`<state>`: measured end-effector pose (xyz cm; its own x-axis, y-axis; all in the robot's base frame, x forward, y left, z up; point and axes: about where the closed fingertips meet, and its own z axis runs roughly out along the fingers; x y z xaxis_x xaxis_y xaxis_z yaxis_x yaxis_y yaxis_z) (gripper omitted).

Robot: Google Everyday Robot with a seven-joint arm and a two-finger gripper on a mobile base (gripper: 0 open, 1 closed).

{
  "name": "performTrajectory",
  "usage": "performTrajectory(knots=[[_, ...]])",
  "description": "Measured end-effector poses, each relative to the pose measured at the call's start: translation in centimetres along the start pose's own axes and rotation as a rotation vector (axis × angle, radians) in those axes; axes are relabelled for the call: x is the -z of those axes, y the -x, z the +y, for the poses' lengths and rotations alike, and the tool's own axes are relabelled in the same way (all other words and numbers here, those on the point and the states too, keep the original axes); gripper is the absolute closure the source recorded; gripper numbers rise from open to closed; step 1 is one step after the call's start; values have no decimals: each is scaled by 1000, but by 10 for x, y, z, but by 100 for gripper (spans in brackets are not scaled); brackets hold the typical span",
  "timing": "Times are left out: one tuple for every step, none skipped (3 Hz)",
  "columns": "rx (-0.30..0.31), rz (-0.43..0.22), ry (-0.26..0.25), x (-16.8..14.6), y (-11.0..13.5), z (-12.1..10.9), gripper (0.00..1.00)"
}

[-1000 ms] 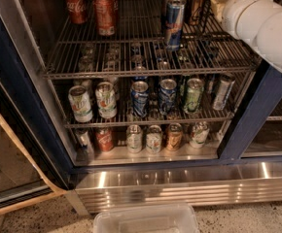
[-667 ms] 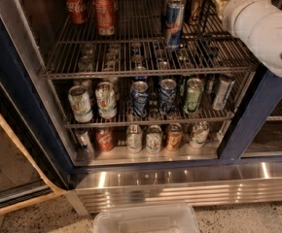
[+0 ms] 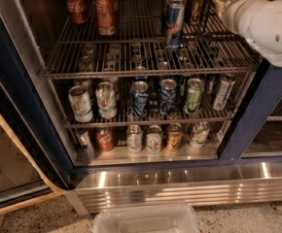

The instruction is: Pick orange can from top shelf of fridge

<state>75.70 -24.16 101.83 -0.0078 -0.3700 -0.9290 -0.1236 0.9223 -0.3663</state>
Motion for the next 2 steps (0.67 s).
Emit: performTrajectory(knots=[[3,49,72,-16,-5,9,100],[-15,81,107,-56,0,29,100]])
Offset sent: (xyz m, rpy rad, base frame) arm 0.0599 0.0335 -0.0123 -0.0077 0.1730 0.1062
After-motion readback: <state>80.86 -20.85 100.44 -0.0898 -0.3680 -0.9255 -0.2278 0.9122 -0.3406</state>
